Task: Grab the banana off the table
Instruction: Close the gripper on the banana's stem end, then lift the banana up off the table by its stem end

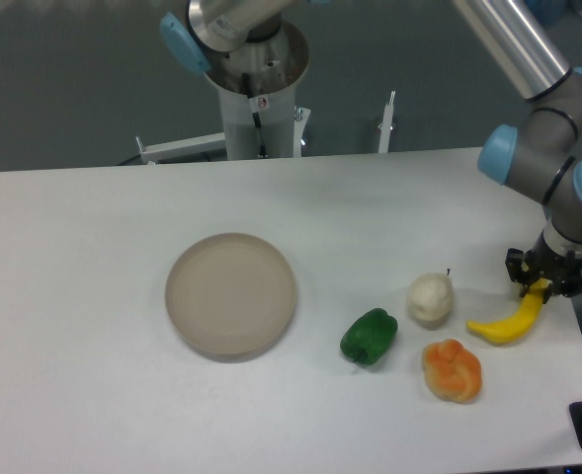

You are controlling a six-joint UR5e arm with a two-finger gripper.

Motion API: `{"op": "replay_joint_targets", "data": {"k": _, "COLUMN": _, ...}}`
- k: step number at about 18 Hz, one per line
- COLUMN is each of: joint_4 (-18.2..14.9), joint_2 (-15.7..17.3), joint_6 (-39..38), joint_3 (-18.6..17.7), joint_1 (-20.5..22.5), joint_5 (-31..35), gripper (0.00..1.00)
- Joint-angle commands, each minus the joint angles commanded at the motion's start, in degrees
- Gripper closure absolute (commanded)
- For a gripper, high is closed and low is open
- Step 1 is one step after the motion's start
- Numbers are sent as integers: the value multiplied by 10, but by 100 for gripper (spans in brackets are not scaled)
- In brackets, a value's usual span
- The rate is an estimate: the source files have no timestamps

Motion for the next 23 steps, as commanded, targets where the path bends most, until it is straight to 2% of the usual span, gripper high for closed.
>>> {"op": "replay_joint_targets", "data": {"k": 3, "joint_4": -3, "joint_2": 12, "joint_6": 0, "joint_3": 11, "joint_1": 0, "joint_5": 1, "gripper": 75}}
{"op": "replay_joint_targets", "data": {"k": 7, "joint_4": -31, "joint_2": 31, "joint_6": -3, "joint_3": 45, "joint_1": -25, "joint_5": 4, "gripper": 75}}
{"op": "replay_joint_targets", "data": {"k": 12, "joint_4": -60, "joint_2": 85, "joint_6": -7, "joint_3": 43, "joint_1": -51, "joint_5": 7, "gripper": 74}}
{"op": "replay_joint_targets", "data": {"k": 14, "joint_4": -61, "joint_2": 103, "joint_6": -9, "joint_3": 42, "joint_1": -68, "joint_5": 7, "gripper": 74}}
{"op": "replay_joint_targets", "data": {"k": 20, "joint_4": -62, "joint_2": 125, "joint_6": -32, "joint_3": 41, "joint_1": -106, "joint_5": 9, "gripper": 74}}
{"op": "replay_joint_targets", "data": {"k": 23, "joint_4": -87, "joint_2": 143, "joint_6": -31, "joint_3": 33, "joint_1": -111, "joint_5": 10, "gripper": 74}}
